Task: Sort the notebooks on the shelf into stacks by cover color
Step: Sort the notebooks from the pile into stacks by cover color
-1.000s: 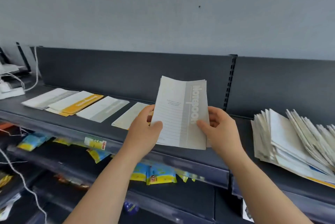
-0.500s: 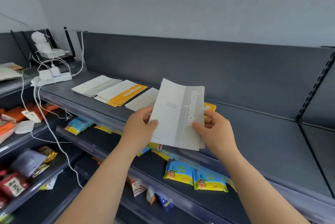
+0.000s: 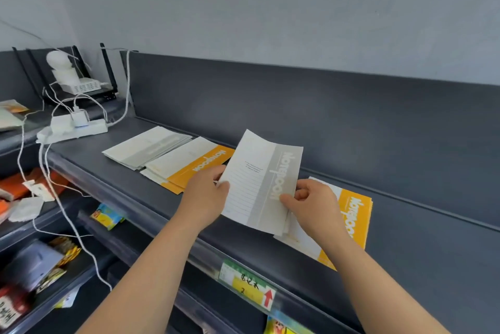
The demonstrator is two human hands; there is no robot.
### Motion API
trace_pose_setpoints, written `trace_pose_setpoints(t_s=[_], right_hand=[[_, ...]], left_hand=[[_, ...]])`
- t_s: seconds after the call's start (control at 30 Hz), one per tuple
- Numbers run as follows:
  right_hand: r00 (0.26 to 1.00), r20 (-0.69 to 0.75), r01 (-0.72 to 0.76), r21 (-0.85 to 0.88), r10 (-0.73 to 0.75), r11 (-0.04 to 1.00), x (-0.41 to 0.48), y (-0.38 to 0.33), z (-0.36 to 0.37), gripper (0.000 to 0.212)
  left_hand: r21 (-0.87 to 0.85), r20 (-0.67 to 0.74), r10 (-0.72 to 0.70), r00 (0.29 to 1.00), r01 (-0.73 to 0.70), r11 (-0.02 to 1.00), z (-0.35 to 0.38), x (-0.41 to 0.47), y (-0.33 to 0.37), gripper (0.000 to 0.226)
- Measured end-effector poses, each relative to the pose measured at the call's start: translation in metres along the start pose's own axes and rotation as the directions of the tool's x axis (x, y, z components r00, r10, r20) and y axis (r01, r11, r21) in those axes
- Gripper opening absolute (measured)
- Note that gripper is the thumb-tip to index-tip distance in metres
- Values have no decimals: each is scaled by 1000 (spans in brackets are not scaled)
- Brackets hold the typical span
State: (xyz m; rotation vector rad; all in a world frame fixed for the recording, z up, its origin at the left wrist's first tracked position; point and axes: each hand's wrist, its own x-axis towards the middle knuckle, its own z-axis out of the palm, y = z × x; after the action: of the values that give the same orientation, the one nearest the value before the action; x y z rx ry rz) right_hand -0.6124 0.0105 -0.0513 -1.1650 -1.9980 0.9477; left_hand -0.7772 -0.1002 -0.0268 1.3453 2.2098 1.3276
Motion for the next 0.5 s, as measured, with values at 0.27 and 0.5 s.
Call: trace_pose_setpoints(t_s=[0.27, 0.5], right_hand=[[995, -2, -96, -134, 96, 986, 32, -8, 33, 11], [971, -74, -238, -257, 226, 937, 37, -17, 63, 24]], left_hand=[[84, 107, 30, 994, -39, 996, -2, 58, -39, 34], [232, 247, 85, 965, -144, 962, -6, 94, -79, 28]])
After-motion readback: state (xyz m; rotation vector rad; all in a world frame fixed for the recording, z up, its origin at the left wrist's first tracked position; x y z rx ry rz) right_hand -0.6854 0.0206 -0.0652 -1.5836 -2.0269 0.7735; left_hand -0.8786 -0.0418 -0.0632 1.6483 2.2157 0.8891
